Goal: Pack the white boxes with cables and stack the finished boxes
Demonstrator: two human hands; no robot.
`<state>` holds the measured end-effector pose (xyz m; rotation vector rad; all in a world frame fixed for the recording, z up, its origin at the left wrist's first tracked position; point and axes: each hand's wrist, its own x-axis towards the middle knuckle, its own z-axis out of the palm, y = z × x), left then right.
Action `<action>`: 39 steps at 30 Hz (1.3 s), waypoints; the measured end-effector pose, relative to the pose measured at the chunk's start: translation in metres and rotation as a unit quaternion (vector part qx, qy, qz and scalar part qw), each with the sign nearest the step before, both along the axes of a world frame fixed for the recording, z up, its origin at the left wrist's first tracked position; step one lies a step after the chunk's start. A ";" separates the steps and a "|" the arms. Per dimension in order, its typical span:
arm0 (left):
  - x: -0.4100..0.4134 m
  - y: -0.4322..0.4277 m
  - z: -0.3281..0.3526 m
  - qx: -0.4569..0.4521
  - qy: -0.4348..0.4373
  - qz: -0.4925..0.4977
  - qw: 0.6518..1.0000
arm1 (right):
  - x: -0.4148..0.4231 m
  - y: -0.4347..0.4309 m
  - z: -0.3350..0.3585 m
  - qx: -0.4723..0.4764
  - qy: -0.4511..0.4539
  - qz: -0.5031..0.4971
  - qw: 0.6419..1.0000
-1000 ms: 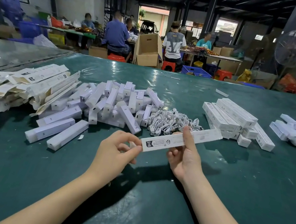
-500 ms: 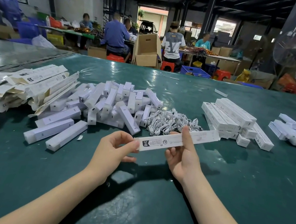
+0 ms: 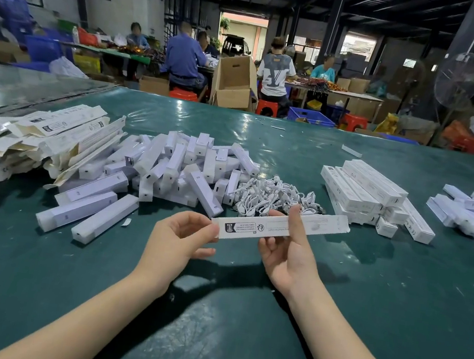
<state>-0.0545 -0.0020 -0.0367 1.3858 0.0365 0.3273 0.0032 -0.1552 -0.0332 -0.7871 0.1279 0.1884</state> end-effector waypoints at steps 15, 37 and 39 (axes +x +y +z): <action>-0.010 -0.007 0.005 0.250 -0.058 -0.091 0.962 | -0.006 0.006 0.003 -0.003 -0.020 -0.023 1.000; 0.011 0.048 0.003 0.619 -0.027 0.164 0.768 | -0.010 -0.012 0.005 -0.706 -0.361 -0.204 0.574; 0.016 0.073 0.004 0.640 0.164 0.229 0.715 | -0.007 -0.013 0.002 -0.759 -0.336 -0.178 0.529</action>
